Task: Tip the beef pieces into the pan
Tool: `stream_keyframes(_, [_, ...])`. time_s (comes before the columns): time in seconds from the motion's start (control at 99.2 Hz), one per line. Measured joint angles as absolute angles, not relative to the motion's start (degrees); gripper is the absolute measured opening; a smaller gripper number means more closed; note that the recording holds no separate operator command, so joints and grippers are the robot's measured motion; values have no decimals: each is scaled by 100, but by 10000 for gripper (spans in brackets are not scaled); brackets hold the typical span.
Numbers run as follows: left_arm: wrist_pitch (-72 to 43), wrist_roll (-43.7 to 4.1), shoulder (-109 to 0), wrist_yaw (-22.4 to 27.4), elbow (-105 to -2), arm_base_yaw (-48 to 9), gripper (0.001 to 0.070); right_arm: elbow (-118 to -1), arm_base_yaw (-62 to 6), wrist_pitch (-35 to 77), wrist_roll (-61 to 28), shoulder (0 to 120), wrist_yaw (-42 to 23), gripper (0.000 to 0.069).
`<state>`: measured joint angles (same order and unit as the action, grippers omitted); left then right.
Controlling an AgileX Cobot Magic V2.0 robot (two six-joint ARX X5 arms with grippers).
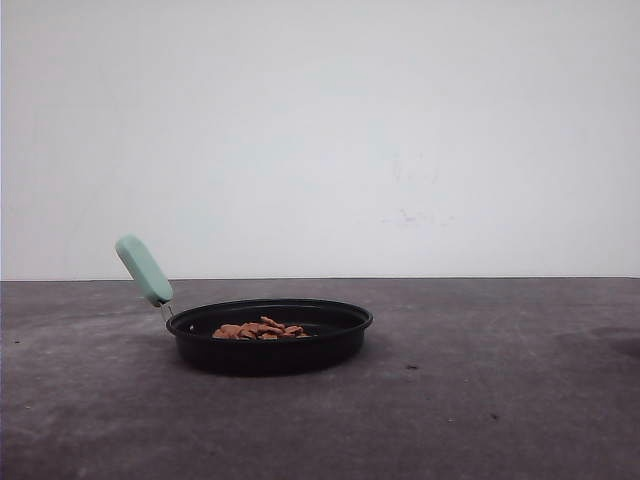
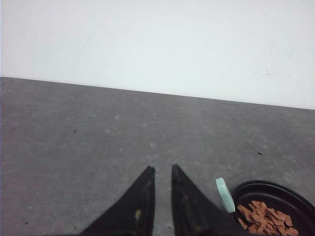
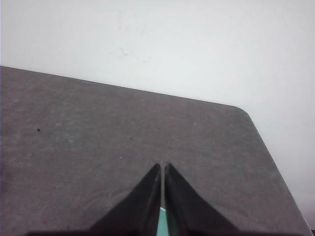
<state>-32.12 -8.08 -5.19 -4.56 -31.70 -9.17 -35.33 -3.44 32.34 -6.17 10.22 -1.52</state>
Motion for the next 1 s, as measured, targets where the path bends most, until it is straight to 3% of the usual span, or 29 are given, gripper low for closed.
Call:
stream_keyframes(0.272, [-3212,-808,-519,-456,-3170,-917,36,-3533,-344,3234,-617,1022,-156,10])
stream_keyframes(0.403, [-3214,-808,-517,-456,-3170,-917,36,-3367,-344,3074,-617,965,-460,10])
stream_keyframes(0.535, [-3214,-808,-517,-456,-3170,-917,36,-2307,-344,1938,-596,913,-749,10])
stream_keyframes(0.686, [-3214,-808,-517,-456,-3170,-917,36,-615,-344,515,-281,731,-495,10])
stream_keyframes(0.766, [-3216,-808,-519,-456,-3170,-917,36,-71,-344,779,-185,318,-292,10])
stream_keyframes(0.998, [-3229,-808,-517,-443,-3170,-917,36,-123,-23,1050,-303,36,-370,9])
